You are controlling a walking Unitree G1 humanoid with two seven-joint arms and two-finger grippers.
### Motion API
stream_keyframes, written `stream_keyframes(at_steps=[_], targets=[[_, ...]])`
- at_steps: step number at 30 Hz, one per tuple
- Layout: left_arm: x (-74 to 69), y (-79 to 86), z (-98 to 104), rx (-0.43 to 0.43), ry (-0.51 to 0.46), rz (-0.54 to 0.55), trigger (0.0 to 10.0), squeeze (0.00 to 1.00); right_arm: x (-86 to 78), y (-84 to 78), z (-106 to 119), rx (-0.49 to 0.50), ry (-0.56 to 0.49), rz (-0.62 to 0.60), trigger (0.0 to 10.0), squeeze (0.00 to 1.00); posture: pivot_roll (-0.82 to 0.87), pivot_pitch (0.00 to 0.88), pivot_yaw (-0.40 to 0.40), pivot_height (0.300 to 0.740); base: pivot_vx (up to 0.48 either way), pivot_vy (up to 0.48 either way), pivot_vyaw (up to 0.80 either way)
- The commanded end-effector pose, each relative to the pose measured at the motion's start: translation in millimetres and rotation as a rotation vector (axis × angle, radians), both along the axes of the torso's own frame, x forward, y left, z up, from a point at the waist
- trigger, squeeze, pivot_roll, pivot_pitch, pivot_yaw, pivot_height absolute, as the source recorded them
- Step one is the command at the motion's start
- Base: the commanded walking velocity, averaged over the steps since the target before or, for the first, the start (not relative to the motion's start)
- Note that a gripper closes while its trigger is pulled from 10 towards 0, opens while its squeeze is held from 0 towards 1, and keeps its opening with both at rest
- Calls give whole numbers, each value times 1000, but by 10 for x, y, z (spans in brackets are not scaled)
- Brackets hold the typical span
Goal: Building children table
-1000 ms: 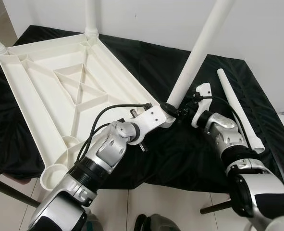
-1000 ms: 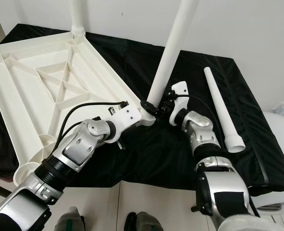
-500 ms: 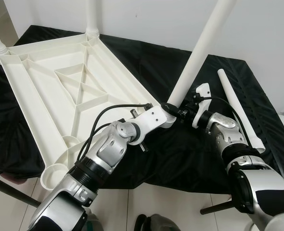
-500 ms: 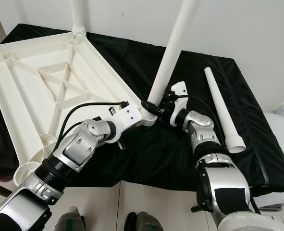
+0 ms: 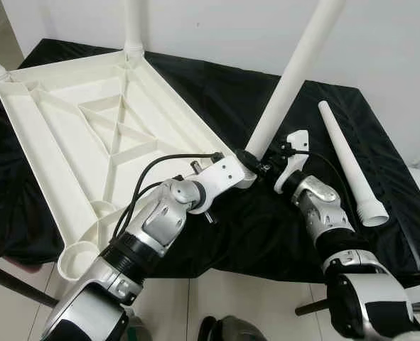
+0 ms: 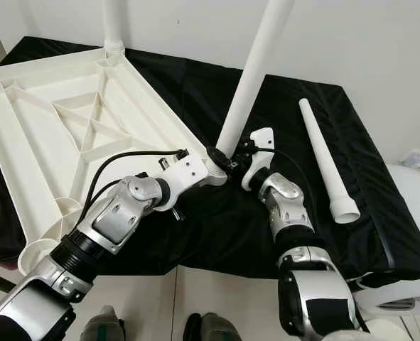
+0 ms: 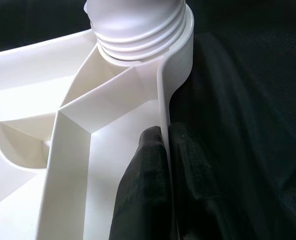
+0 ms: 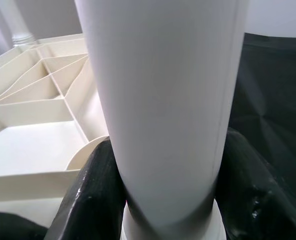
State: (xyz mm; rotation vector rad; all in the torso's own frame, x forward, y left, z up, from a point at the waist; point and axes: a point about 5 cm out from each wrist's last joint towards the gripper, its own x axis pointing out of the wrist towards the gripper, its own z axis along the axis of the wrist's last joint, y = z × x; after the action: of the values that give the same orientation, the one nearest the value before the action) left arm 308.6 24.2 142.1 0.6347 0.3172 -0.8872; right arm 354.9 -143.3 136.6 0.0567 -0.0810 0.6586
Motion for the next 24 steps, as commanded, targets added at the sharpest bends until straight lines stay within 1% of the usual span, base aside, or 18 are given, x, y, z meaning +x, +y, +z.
stream_keyframes(at_steps=[1, 3, 4, 6, 7, 9, 10, 11, 12, 14, 16, 17, 20, 21, 24], targets=[[-73, -135, 32, -14, -13, -58, 10000, 0, 2, 44, 2, 25, 13, -4, 10000, 0, 93, 28, -125, 740, 0, 0, 0], [-80, -139, 25, -14, -11, -57, 10000, 0, -19, 182, 62, 88, 1, -57, 10000, 0, 99, 26, -134, 740, 0, 0, 0], [-80, -139, 25, -14, -11, -57, 10000, 0, -19, 182, 62, 88, 1, -57, 10000, 0, 99, 26, -134, 740, 0, 0, 0], [-94, -138, 8, -14, -7, -55, 10000, 0, -63, 359, 125, 132, -21, -115, 10000, 0, 101, 25, -136, 740, 0, 0, 0], [-94, -138, 8, -14, -7, -55, 10000, 0, -63, 359, 125, 132, -21, -115, 10000, 0, 101, 25, -136, 740, 0, 0, 0], [-102, -137, -1, -14, -4, -53, 10000, 0, -93, 452, 157, 137, -32, -189, 10000, 0, 103, 25, -143, 740, 0, 0, 0], [-102, -137, -1, -14, -4, -53, 10000, 0, -93, 452, 157, 137, -32, -189, 10000, 0, 103, 25, -143, 740, 0, 0, 0], [-105, -137, -5, -14, -3, -52, 10000, 0, -100, 475, 161, 136, -36, -241, 10000, 0, 103, 25, -143, 740, 0, 0, 0], [-109, -140, -10, -15, -1, -51, 10000, 0, -113, 494, 158, 121, -39, -331, 10000, 0, 106, 24, -150, 740, 0, 0, 0], [-113, -145, -16, -17, 1, -48, 10000, 0, -135, 515, 144, 102, -30, -458, 10000, 0, 107, 23, -153, 740, 0, 0, 0], [-113, -145, -16, -17, 1, -48, 10000, 0, -135, 515, 144, 102, -30, -458, 10000, 0, 107, 23, -153, 740, 0, 0, 0], [-115, -147, -18, -18, 2, -47, 10000, 0, -148, 533, 135, 106, -16, -511, 10000, 0, 106, 22, -155, 740, 0, 0, 0], [-120, -151, -24, -19, 4, -46, 10000, 0, -178, 579, 139, 100, -3, -552, 10000, 0, 106, 21, -157, 740, 0, 0, 0], [-122, -154, -25, -19, 4, -47, 10000, 0, -176, 564, 148, 86, -5, -574, 10000, 0, 105, 19, -160, 740, 0, 0, 0], [-122, -154, -25, -19, 4, -47, 10000, 0, -176, 564, 148, 86, -5, -574, 10000, 0, 105, 19, -160, 740, 0, 0, 0]])
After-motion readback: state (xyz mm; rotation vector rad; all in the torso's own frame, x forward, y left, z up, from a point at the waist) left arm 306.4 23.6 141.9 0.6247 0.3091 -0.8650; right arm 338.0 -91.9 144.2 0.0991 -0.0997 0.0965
